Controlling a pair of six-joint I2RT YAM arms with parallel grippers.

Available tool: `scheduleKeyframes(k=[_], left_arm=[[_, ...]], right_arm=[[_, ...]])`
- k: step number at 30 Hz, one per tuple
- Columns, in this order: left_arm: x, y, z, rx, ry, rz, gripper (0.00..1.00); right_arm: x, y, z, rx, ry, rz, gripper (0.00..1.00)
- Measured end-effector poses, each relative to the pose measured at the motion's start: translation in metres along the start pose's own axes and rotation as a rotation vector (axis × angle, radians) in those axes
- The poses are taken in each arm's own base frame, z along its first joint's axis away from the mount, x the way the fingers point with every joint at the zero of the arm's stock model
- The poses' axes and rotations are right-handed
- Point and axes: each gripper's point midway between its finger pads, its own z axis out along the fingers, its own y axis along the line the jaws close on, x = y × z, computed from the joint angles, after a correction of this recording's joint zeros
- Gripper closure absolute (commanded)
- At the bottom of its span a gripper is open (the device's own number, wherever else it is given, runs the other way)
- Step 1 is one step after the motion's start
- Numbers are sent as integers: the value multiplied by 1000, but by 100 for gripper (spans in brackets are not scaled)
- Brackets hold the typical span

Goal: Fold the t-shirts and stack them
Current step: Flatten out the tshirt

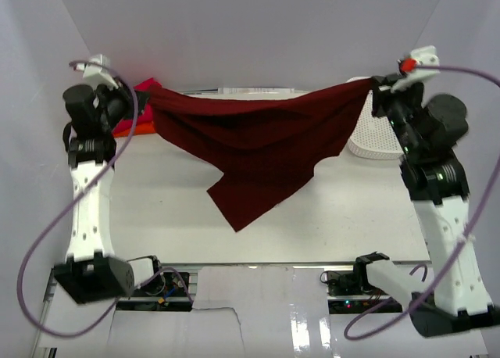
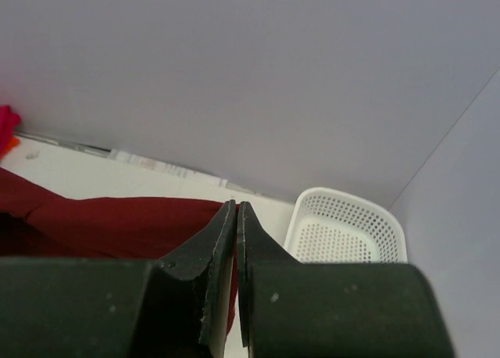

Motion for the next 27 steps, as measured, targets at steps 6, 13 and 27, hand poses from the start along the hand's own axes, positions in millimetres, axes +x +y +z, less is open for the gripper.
scheduleKeyframes(k=[6, 13, 27], left_arm=[[-42, -71, -122, 64, -303, 153, 100], [-60, -115, -193, 153, -514, 202, 100], [77, -43, -157, 26, -288, 2, 100]], right_arm=[[-96, -12, -118, 44, -311, -40, 92], [-166, -15, -208, 55, -560, -57, 92], [-82, 13, -165, -66, -388, -30, 92]])
